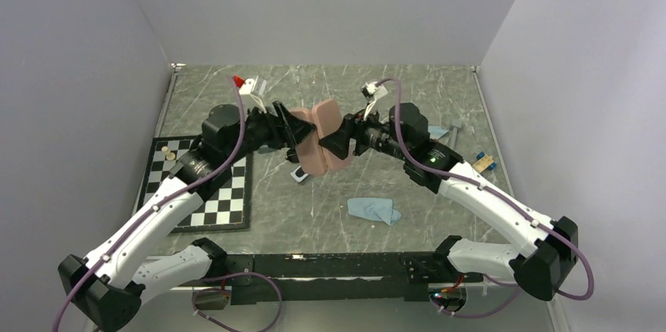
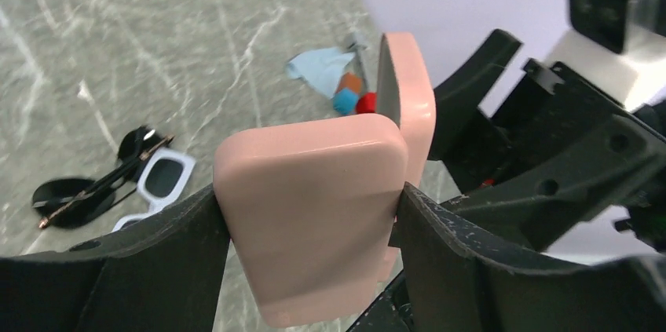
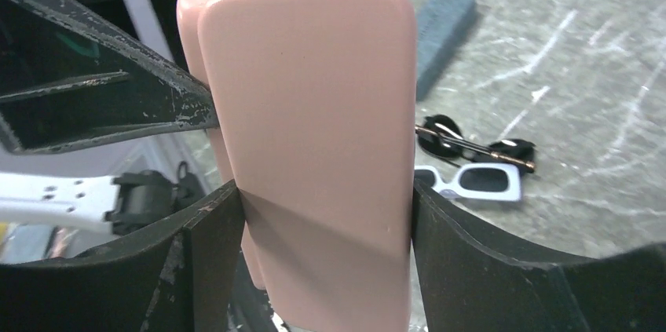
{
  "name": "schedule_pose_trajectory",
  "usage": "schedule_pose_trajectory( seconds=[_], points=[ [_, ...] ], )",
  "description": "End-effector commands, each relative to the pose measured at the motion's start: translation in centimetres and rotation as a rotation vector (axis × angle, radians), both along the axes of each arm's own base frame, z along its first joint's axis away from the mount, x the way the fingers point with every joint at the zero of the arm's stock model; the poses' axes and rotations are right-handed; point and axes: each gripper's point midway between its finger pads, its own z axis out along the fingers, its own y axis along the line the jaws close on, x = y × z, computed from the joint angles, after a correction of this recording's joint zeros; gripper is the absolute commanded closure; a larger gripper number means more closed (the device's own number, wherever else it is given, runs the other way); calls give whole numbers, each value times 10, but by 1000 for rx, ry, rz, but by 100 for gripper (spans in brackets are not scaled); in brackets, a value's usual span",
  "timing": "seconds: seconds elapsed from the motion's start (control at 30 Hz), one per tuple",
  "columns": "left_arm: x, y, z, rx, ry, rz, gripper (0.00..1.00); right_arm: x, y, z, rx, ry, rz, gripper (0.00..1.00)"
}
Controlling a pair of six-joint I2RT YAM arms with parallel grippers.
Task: Organize the sunglasses
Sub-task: Open the sunglasses case at the center of the board.
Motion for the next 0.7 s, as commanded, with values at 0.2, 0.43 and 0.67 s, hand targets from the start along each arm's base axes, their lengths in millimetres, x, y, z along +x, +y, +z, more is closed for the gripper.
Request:
schedule_pose_trajectory(
  seconds=[0.2, 0.43, 0.67],
  points=[
    [-8, -11, -11, 53, 83, -44, 62, 41, -1, 16, -100, -254, -135, 100],
    [-28, 17, -4, 51, -32, -3, 1, 3, -5, 45, -203, -826, 116, 100],
    [-27, 79, -19, 32, 125, 340, 1, -12, -5, 24, -405, -1208, 285, 100]
  ],
)
